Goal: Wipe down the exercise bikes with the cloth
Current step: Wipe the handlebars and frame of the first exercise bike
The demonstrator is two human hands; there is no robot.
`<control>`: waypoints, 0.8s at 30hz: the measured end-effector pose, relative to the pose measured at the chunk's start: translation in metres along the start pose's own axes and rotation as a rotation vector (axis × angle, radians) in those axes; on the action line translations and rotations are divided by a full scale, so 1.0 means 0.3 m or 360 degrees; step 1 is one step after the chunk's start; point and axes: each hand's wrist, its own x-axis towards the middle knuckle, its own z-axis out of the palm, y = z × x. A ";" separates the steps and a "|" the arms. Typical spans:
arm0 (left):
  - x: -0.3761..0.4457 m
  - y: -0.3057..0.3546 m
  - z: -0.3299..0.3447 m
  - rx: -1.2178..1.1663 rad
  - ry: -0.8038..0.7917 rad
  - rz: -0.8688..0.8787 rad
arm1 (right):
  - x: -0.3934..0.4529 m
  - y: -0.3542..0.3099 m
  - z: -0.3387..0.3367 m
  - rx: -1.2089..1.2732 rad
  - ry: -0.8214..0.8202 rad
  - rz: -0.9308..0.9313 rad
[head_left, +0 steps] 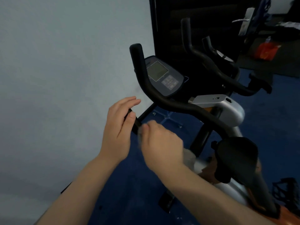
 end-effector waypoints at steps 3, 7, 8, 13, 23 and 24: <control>0.006 0.003 -0.004 -0.0031 0.0053 -0.0045 | 0.036 0.004 0.035 0.0187 -0.0128 -0.0071; 0.005 -0.005 -0.017 0.0005 -0.0006 -0.0036 | -0.058 0.103 0.007 0.0318 -0.0148 -0.0032; 0.007 -0.007 -0.025 0.0021 -0.0044 -0.0025 | -0.053 0.107 0.010 0.0280 -0.0163 -0.0019; 0.032 -0.018 -0.095 0.0023 -0.0067 -0.0016 | 0.122 -0.020 0.038 0.0316 -0.0241 -0.0065; 0.000 -0.087 -0.174 -0.0074 -0.0149 0.0190 | 0.206 -0.067 0.037 0.1022 -0.0370 0.0394; 0.003 -0.094 -0.171 -0.0119 -0.0150 0.0210 | 0.218 -0.108 0.042 0.1073 -0.0233 0.0475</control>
